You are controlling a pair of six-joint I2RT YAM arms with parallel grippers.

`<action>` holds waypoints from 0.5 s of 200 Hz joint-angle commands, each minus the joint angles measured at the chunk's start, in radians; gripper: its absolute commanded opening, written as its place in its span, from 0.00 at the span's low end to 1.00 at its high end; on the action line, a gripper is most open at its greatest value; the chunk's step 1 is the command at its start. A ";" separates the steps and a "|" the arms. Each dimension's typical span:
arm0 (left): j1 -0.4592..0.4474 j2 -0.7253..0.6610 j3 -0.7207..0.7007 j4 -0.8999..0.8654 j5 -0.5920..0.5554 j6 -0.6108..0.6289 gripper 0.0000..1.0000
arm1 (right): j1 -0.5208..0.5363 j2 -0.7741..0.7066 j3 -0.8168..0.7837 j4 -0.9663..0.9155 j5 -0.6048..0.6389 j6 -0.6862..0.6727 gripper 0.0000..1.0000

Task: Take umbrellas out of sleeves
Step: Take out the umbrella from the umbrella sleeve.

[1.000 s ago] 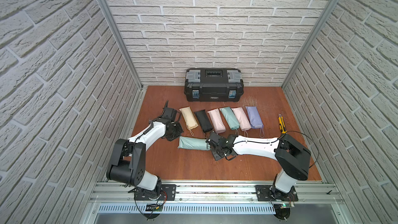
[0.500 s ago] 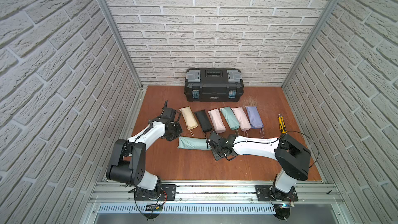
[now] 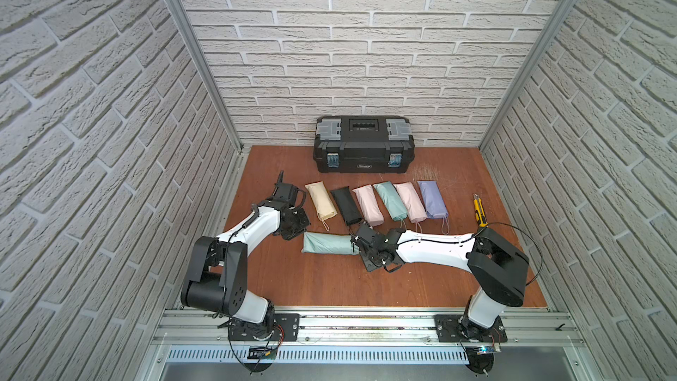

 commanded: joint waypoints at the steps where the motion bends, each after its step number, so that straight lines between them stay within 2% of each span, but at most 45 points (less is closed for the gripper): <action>1: 0.034 -0.004 0.024 0.020 -0.094 0.020 0.00 | -0.020 0.001 -0.043 -0.148 0.033 0.023 0.03; 100: 0.037 0.014 0.022 0.041 -0.081 0.017 0.00 | -0.019 0.000 -0.037 -0.131 0.012 0.018 0.03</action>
